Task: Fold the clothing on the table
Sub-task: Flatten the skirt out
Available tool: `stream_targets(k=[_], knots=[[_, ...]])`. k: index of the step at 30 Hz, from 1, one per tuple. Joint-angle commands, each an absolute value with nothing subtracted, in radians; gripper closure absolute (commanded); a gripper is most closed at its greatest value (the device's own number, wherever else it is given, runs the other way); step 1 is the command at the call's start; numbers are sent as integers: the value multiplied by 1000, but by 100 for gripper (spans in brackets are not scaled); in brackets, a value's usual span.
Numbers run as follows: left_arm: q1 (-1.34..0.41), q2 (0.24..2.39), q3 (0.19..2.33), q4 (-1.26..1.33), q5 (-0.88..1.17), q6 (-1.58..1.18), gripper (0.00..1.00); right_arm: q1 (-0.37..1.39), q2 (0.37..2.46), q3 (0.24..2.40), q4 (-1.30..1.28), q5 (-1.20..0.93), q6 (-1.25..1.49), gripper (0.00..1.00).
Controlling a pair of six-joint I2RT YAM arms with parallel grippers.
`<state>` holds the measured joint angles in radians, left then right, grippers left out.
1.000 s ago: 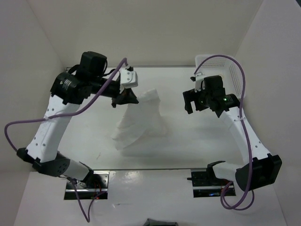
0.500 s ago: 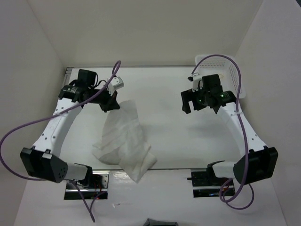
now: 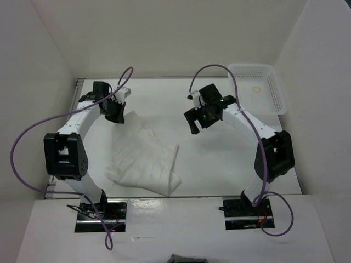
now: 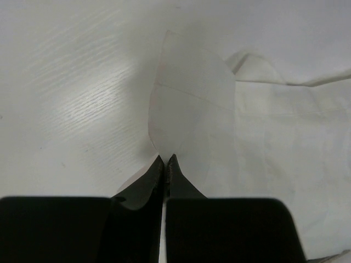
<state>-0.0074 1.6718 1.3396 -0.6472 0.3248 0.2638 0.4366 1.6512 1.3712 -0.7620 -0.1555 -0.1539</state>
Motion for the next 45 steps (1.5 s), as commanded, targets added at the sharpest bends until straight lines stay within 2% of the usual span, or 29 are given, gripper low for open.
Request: stream_targets(k=[1,6,23,30,37,45], knots=[[20,1745,1382,-600,229,169,100,524,1741,1437,-724,-132,-146,3],[64,1789,1371,-591,144,121,100,563,1838,1514,-692,-121,-115,3],[126,1818,1339,-646,196,66,100,604,2020,1660,-655,-336,-37,5],[126,1790,1307,-646,196,57,100,623,2155,1733,-643,-377,12,7],[126,1772,1298,-655,216,48,100,650,2180,1747,-621,-377,12,7],[126,1761,1289,-664,225,48,100,669,2209,1747,-621,-377,12,17]])
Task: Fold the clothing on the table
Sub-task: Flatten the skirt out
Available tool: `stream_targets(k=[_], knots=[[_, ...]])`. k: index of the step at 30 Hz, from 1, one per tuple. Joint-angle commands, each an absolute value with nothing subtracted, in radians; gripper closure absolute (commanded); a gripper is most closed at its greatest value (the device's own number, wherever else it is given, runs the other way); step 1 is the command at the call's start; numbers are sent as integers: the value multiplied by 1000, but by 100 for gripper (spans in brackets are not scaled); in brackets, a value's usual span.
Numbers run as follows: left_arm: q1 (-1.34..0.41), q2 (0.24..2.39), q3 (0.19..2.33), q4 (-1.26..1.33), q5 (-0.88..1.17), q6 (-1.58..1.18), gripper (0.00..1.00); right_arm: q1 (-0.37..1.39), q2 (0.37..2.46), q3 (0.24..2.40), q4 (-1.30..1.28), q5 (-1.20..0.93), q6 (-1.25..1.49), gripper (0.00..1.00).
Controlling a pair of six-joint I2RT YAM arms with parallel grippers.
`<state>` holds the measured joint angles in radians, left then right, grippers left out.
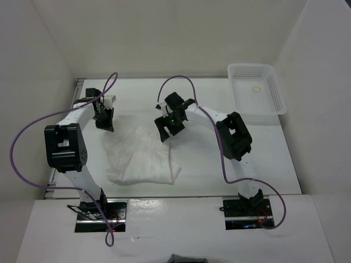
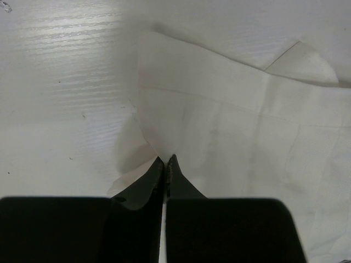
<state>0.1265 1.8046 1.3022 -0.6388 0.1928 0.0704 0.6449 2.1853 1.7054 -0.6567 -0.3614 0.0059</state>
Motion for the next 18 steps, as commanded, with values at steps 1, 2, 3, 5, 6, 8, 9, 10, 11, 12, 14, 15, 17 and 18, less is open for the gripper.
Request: stream_targets(k=[1,2,3,5,6,8,9,10,11,12,14,15,17,18], knots=[[126,1761,1289,-664,225,57,100,669,2209,1747,-612,-368,12,18],[126,1761,1289,-664,225,57,100,669,2209,1747,-612,-368,12,20],[126,1761,1289,-664,225,57,100,669,2209,1747,-612,-368,12,22],[126,1750,1279,-664,225,57,100,669,2218,1747,-612,-368,12,28],[126,1750,1279,-664,225,57,100,669,2229,1747,-612,-359,12,30],[126,1741,1270,-664,235,66,100,669,2240,1747,-612,-359,12,37],[126,1741,1270,-664,235,66,100,669,2240,1747,-612,-359,12,38],[126,1741,1270,-664,235,66,100,669,2240,1738,-603,-370,3,40],[126,1741,1261,-664,235,66,100,669,2249,1738,-603,-370,3,41],[126,1741,1261,-673,235,66,100,669,2249,1738,-603,-370,3,43],[126,1741,1261,-673,235,75,100,669,2249,1738,-603,-370,3,48],[126,1741,1261,-673,235,75,100,669,2249,1738,-594,-361,3,54],[126,1732,1261,-673,235,75,100,669,2249,1738,-594,-351,-6,62],[126,1732,1261,-673,235,84,100,669,2249,1738,-594,-351,-6,71]])
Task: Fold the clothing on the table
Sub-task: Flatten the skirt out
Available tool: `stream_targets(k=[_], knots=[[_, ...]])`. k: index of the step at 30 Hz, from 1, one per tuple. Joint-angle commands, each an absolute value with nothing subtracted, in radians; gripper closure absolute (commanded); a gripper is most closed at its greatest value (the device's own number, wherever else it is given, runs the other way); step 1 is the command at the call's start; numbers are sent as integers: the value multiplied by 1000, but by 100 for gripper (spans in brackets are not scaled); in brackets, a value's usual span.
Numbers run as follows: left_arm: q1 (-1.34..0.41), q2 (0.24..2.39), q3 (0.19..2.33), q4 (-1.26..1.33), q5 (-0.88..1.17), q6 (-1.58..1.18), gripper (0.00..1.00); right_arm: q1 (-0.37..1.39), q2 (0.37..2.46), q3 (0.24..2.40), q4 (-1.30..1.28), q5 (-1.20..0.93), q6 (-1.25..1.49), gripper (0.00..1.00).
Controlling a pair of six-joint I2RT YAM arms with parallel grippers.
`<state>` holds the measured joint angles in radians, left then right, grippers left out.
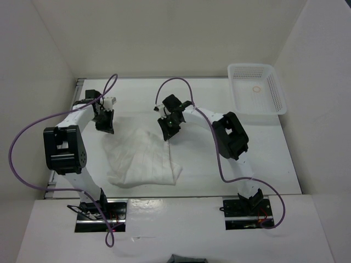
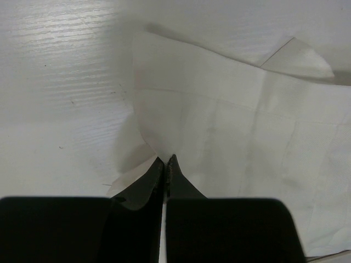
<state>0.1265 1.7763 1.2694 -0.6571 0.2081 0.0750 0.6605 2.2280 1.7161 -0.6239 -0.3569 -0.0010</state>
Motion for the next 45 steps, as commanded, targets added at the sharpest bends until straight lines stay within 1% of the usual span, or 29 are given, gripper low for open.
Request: stream_targets(k=[1,2,3,4,6,7,8,9,10,11,13,14,15,16,17,19,25,28,32,36,41,42,45], knots=[[126,1732,1252,-673,235,84,100,669,2249,1738,-594,-341,-6,77],[126,1732,1252,-673,235,84,100,669,2249,1729,-594,-341,-6,82],[126,1732,1252,-673,235,84,100,669,2249,1729,-594,-330,-6,93],[126,1732,1252,-673,235,84,100,669,2240,1729,-594,-330,-6,98],[126,1732,1252,-683,244,84,100,669,2240,1720,-594,-318,-15,100],[126,1732,1252,-683,244,84,92,669,2226,1710,-594,-308,-15,100],[126,1732,1252,-683,244,95,80,669,2211,1710,-594,-295,-24,100],[126,1732,1252,-683,253,95,65,669,2201,1710,-583,-295,-25,100],[126,1732,1252,-683,253,106,54,669,2188,1701,-583,-281,-25,100],[126,1732,1264,-672,253,106,36,669,2187,1701,-583,-272,-25,100],[136,1732,1299,-672,253,116,24,669,2175,1701,-583,-272,-34,100],[137,1746,1314,-661,262,117,15,669,2166,1701,-583,-272,-34,100],[137,1756,1330,-661,274,117,13,669,2166,1701,-583,-272,-34,100],[149,1770,1359,-651,290,126,13,669,2166,1701,-583,-272,-34,100],[149,1770,1371,-635,304,136,11,669,2166,1701,-583,-272,-43,100],[149,1801,1394,-614,345,147,11,669,2166,1692,-592,-272,-43,100],[159,1991,1511,-614,425,178,12,669,2138,1692,-592,-262,-61,100],[169,2083,1580,-649,440,187,17,669,2120,1683,-592,-262,-70,100],[169,2140,1601,-669,466,196,24,669,2102,1674,-592,-253,-71,100],[169,2140,1591,-678,457,206,28,669,2102,1674,-592,-264,-71,100],[169,2140,1582,-729,422,255,38,669,2102,1683,-592,-273,-71,100],[169,2140,1582,-747,422,255,42,669,2102,1683,-592,-273,-71,100],[160,2128,1557,-769,402,281,49,669,2102,1683,-592,-264,-71,100]])
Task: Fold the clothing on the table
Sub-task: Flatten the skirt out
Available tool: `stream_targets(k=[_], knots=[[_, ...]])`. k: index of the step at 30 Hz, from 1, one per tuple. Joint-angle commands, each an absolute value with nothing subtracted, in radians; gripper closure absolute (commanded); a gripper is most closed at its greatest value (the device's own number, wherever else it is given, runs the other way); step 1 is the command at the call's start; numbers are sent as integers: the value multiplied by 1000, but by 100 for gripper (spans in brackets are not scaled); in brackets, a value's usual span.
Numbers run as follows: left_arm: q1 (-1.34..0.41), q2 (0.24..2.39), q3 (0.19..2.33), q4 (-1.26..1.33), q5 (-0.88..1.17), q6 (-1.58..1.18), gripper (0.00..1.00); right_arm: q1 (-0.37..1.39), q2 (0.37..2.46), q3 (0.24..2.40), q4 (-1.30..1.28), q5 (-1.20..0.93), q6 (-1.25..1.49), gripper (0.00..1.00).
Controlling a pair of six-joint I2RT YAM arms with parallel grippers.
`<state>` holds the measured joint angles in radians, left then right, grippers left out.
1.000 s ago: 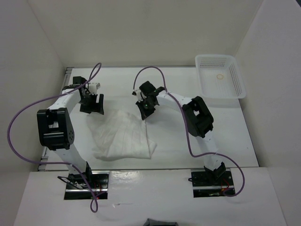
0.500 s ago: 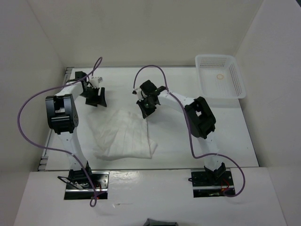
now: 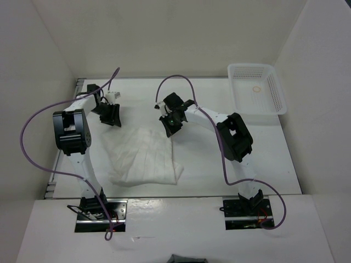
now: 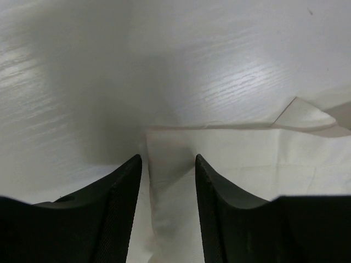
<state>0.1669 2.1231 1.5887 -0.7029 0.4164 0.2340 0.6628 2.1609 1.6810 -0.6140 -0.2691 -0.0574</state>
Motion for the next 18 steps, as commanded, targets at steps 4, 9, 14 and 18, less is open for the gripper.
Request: stream_targets(k=[4,9,14,18], knots=[[150,2105,1545,-802,393,328,50,669,2092,1683,-583,-264,-71,100],[150,2105,1534,-865,393,357,50,669,2083,1683,-583,-255,-71,100],[150,2095,1534,-855,393,367,60,669,2074,1683,-583,-255,-71,100],[150,2086,1557,-834,423,357,75,669,2074,1683,-583,-245,-71,100]])
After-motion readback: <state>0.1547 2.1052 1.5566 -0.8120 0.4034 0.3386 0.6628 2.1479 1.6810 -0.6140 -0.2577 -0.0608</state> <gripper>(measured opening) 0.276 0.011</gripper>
